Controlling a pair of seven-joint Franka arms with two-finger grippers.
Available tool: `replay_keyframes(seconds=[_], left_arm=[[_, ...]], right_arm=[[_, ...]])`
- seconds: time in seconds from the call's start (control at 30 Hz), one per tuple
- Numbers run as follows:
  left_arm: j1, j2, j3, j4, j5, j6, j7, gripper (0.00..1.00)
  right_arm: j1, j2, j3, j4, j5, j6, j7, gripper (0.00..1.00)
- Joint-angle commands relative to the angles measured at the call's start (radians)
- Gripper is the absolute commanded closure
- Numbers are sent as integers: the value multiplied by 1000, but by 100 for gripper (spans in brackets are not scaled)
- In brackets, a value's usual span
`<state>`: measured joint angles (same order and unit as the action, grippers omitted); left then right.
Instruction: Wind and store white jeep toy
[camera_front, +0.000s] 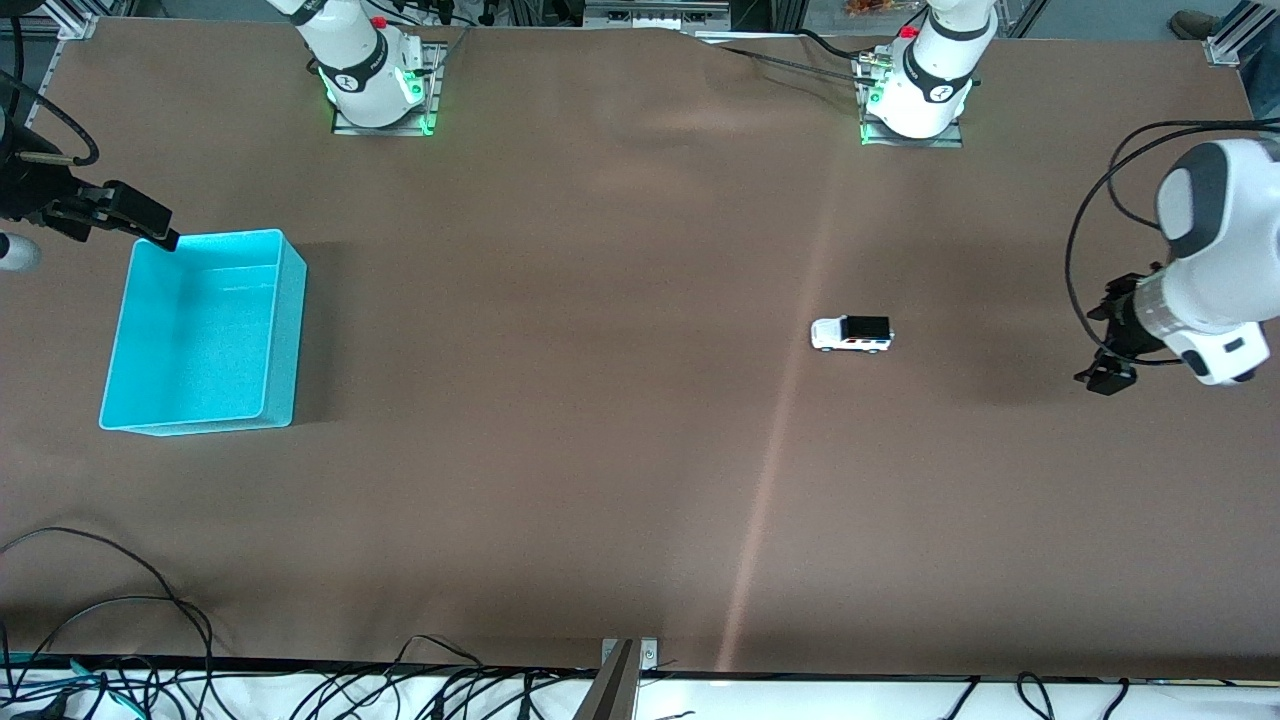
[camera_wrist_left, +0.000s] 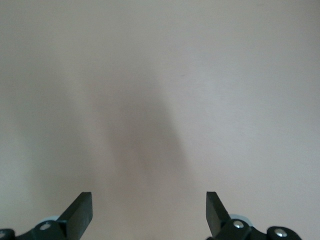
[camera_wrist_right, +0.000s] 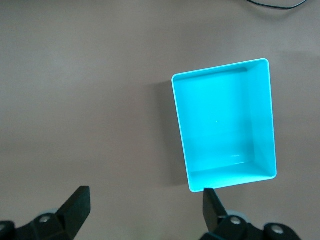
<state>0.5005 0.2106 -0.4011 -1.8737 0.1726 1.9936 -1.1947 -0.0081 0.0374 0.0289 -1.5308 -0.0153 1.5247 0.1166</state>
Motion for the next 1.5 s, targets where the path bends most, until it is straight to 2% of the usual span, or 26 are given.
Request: replay_keyframes(seconds=[0.0, 0.3, 0.57, 0.77, 1.03, 1.17, 1.47], left_arm=[[-8, 36, -2, 142, -61, -70, 188, 0], [-14, 39, -2, 244, -61, -105, 576, 0], [-40, 44, -5, 333, -62, -140, 796, 0], [-62, 49, -4, 441, -116, -226, 840, 0], [-89, 49, -7, 490, -131, -234, 949, 0], [-112, 49, -5, 478, -131, -236, 1004, 0], [-123, 42, -4, 476, -128, -254, 1000, 0]], right_arm=[[0, 9, -3, 21, 15, -3, 8, 0], [0, 7, -3, 21, 15, -5, 9, 0], [0, 9, -3, 21, 14, -5, 9, 0], [0, 7, -3, 21, 14, -5, 9, 0], [0, 7, -3, 21, 15, -6, 9, 0], [0, 7, -3, 21, 15, -6, 9, 0], [0, 7, -3, 21, 15, -6, 9, 0]])
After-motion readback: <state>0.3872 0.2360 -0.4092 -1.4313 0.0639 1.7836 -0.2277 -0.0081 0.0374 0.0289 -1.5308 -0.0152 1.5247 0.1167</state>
